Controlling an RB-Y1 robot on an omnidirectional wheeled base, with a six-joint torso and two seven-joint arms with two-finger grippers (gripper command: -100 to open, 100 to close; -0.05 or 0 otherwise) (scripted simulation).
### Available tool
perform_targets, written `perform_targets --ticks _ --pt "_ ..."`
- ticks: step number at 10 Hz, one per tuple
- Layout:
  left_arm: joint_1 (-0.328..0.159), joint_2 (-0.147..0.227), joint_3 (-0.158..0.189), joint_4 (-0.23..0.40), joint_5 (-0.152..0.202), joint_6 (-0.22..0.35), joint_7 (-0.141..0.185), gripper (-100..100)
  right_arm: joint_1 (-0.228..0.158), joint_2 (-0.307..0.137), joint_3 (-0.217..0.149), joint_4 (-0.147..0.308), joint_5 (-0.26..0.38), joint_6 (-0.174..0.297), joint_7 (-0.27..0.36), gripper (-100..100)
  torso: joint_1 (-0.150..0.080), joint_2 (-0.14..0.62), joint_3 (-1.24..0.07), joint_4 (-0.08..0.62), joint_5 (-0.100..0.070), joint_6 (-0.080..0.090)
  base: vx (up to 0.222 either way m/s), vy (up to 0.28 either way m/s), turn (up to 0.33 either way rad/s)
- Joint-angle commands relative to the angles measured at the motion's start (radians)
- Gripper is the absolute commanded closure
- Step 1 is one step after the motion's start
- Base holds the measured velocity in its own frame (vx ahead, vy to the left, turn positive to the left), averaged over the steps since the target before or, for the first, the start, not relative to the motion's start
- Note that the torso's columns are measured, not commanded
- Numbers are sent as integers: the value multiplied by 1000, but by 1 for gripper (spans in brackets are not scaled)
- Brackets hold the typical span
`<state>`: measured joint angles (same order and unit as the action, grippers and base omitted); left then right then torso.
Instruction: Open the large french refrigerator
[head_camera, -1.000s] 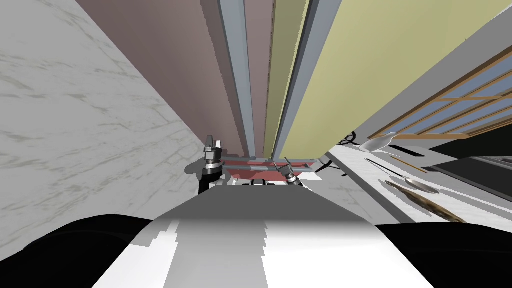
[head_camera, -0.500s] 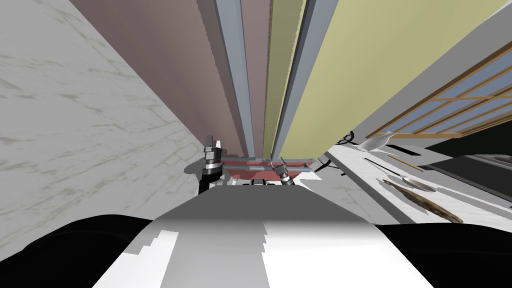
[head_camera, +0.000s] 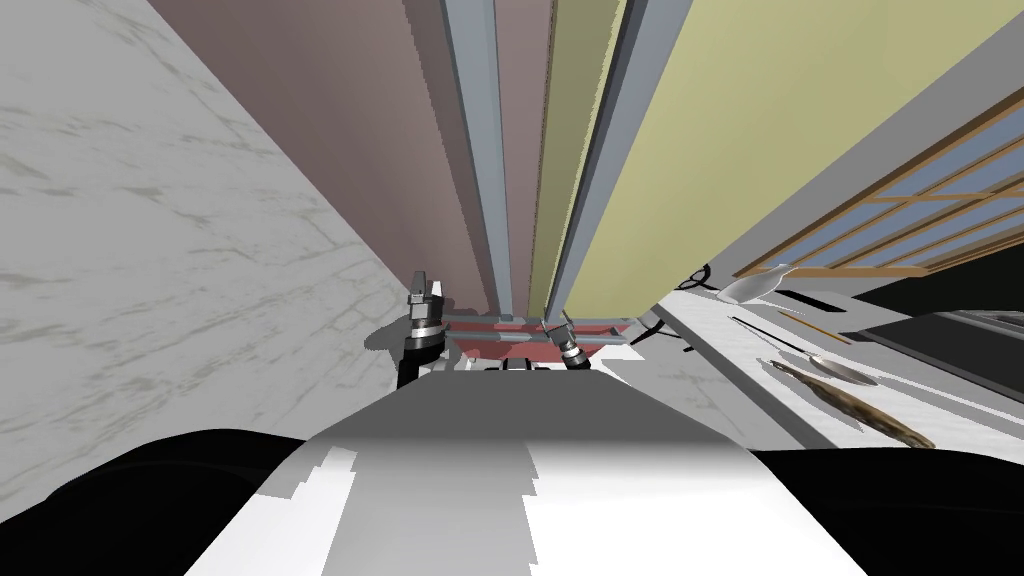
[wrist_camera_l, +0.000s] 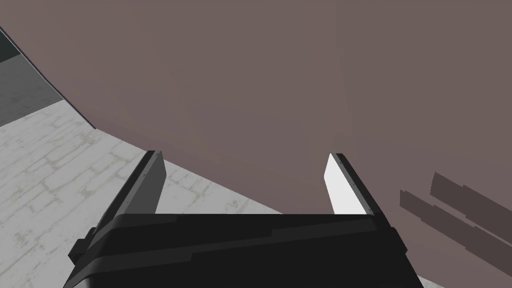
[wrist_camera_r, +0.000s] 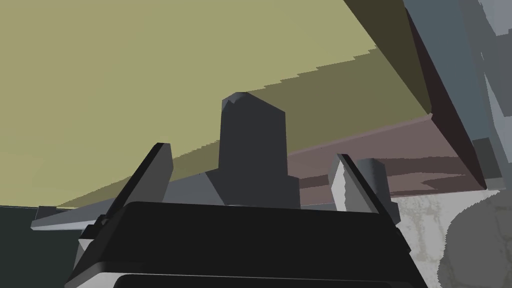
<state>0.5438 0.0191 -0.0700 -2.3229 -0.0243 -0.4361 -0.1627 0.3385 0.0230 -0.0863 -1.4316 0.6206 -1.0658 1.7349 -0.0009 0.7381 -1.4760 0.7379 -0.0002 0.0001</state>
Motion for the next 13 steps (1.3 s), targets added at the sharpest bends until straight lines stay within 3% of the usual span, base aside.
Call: perform_targets --ticks 1,3,12,13 --pt "0 0 0 0 0 0 0 0 15 7 -2 36 -5 -45 26 100 -1 0 1 -2 -2 -1 4 -46 -10" --pt "0 0 0 0 0 0 0 0 16 6 -6 33 -10 -51 26 100 3 0 1 -3 -1 -2 -10 -35 -2" --pt "0 0 0 0 0 0 0 0 -41 -127 107 13 47 -82 -147 100 5 7 2 7 3 -1 -172 -159 124" --pt "0 0 0 0 0 0 0 0 -31 -121 97 23 46 -70 -133 100 7 7 2 7 3 -2 -66 -69 22"
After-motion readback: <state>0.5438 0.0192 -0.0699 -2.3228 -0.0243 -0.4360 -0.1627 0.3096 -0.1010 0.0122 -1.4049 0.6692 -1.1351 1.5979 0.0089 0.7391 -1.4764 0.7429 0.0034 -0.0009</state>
